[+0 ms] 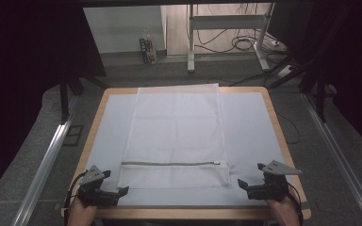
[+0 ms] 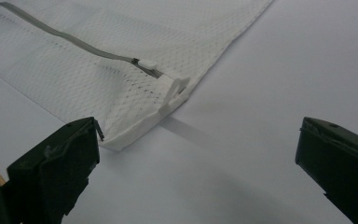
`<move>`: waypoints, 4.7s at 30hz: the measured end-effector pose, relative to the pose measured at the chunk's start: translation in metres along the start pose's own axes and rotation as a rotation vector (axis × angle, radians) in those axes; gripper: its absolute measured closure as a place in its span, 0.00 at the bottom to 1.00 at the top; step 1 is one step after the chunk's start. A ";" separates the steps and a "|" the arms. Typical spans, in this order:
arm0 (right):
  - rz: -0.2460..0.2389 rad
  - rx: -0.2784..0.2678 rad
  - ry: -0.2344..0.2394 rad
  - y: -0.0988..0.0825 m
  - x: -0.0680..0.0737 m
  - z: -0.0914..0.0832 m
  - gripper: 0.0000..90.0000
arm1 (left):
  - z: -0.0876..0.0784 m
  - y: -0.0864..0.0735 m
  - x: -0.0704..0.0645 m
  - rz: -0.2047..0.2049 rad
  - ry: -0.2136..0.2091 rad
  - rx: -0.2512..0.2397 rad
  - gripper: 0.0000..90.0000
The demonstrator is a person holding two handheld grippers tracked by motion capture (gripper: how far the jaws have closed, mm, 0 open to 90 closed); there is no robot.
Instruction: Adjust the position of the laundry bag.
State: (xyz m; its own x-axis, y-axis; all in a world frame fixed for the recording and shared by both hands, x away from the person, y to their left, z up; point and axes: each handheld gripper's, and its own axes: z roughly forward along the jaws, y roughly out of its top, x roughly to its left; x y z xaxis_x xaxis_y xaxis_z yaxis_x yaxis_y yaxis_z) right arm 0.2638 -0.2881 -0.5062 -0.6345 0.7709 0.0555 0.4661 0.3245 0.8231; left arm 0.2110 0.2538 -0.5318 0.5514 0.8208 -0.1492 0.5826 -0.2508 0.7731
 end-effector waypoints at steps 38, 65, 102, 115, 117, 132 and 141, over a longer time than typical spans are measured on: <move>0.019 0.058 0.108 0.003 0.004 0.011 0.00 | 0.010 0.003 -0.006 0.050 0.069 0.074 0.01; 0.026 0.042 0.048 0.027 0.005 0.028 0.05 | 0.023 0.031 0.016 -0.022 0.083 -0.006 0.10; -0.071 0.155 -0.068 0.071 -0.017 0.096 0.64 | 0.072 0.075 0.053 0.017 0.185 -0.008 0.44; -0.065 0.186 -0.087 0.079 -0.022 0.120 0.68 | 0.083 0.080 0.070 -0.031 0.158 0.049 0.55; -0.065 0.190 -0.096 0.079 -0.023 0.123 0.63 | 0.087 0.079 0.071 -0.011 0.176 0.070 0.53; -0.065 0.260 -0.074 0.079 -0.023 0.134 0.83 | 0.097 0.080 0.075 -0.094 0.167 0.148 0.81; -0.117 0.276 -0.075 0.082 -0.015 0.135 0.98 | 0.098 0.081 0.073 -0.068 0.164 0.145 0.98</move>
State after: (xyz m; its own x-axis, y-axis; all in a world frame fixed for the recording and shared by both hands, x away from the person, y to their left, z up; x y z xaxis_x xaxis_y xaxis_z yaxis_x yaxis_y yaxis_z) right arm 0.3952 -0.1990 -0.5163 -0.6508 0.7550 -0.0809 0.5492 0.5416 0.6364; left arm 0.3565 0.2429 -0.5402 0.4106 0.9077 -0.0867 0.7013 -0.2536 0.6663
